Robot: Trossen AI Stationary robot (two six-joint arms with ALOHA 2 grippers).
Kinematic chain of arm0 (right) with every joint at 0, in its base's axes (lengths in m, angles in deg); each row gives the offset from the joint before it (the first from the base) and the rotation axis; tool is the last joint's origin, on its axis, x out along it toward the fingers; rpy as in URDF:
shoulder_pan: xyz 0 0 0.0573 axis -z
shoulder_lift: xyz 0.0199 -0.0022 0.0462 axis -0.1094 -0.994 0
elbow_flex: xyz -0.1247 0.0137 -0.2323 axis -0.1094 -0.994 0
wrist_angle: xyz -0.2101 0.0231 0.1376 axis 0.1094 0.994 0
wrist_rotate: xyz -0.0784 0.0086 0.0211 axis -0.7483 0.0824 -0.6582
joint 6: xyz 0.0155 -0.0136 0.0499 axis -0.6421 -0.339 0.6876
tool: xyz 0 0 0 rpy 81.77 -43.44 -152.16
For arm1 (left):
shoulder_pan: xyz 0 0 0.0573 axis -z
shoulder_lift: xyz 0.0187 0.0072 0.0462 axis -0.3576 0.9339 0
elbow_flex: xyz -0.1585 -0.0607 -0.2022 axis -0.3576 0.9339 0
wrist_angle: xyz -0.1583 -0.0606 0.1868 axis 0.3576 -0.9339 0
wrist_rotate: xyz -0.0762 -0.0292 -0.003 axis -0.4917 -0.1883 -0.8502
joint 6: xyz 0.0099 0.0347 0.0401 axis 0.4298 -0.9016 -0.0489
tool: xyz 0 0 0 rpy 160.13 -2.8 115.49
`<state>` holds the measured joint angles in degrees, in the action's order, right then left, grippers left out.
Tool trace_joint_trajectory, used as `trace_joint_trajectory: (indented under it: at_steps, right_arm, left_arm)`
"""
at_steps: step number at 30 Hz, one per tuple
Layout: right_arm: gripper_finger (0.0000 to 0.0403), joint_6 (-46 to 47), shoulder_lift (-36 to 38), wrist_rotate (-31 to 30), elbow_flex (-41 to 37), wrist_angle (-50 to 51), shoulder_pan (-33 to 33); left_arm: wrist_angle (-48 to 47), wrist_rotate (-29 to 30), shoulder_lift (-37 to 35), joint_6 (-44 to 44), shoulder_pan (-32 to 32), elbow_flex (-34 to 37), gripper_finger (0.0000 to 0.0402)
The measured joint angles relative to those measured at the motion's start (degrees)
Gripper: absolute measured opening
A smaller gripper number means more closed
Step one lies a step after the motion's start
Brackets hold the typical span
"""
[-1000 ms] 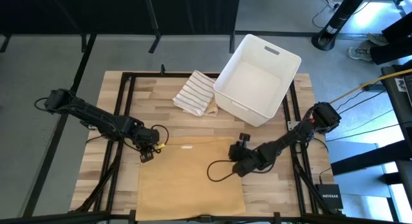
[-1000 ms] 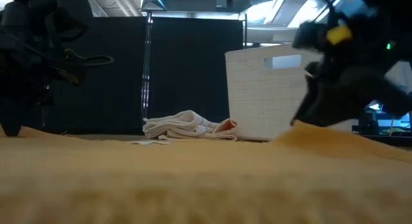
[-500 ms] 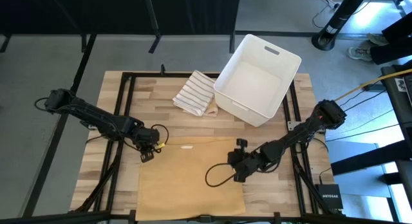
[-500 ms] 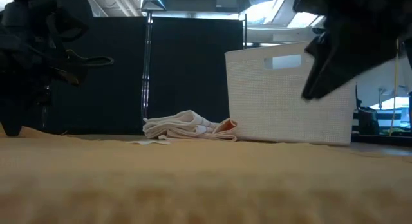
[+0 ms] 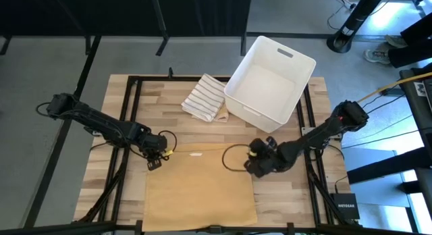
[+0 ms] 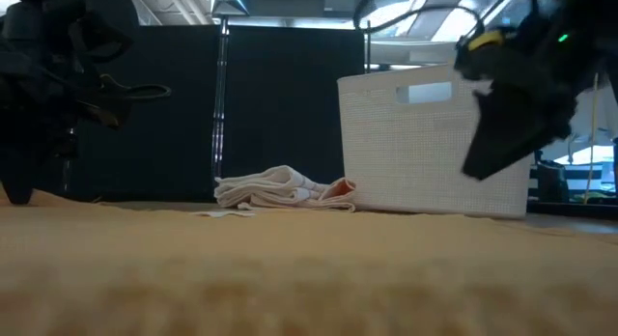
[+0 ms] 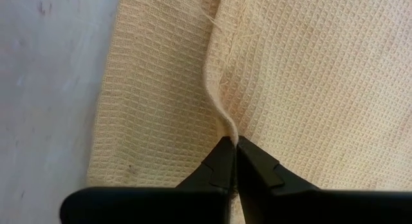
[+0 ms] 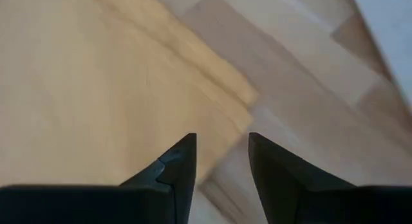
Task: Fold towel
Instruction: Fold the yellow towel
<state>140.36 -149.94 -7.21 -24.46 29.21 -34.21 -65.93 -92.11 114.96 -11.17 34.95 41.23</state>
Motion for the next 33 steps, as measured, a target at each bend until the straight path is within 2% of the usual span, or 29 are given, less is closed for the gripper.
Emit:
trace_joint_trajectory:
  at_steps: [4,7,12,15,33]
  right_arm:
    - [0.0169,-1.22,0.0,3.22,-4.62,-10.26,4.07]
    - [0.0185,-1.33,0.0,4.84,-7.26,-12.5,6.74]
    - [0.0193,-1.19,0.0,5.24,-10.0,-16.68,9.05]
    - [0.0193,-2.86,0.0,7.93,-11.36,-20.87,9.73]
    - [0.0193,-7.37,-0.04,10.17,-12.36,-24.97,9.6]
  left_arm:
    - [0.07,0.15,0.0,-0.2,0.0,-0.01,0.0003]
    - [0.05,0.16,0.0,-0.24,0.0,-0.02,0.0003]
    - [0.07,0.17,0.0,-0.26,0.0,-0.02,0.0007]
    - [0.07,0.17,0.0,-0.26,0.0,-0.01,0.0003]
    - [1.1,0.25,0.0,-0.73,0.01,-0.01,0.0006]
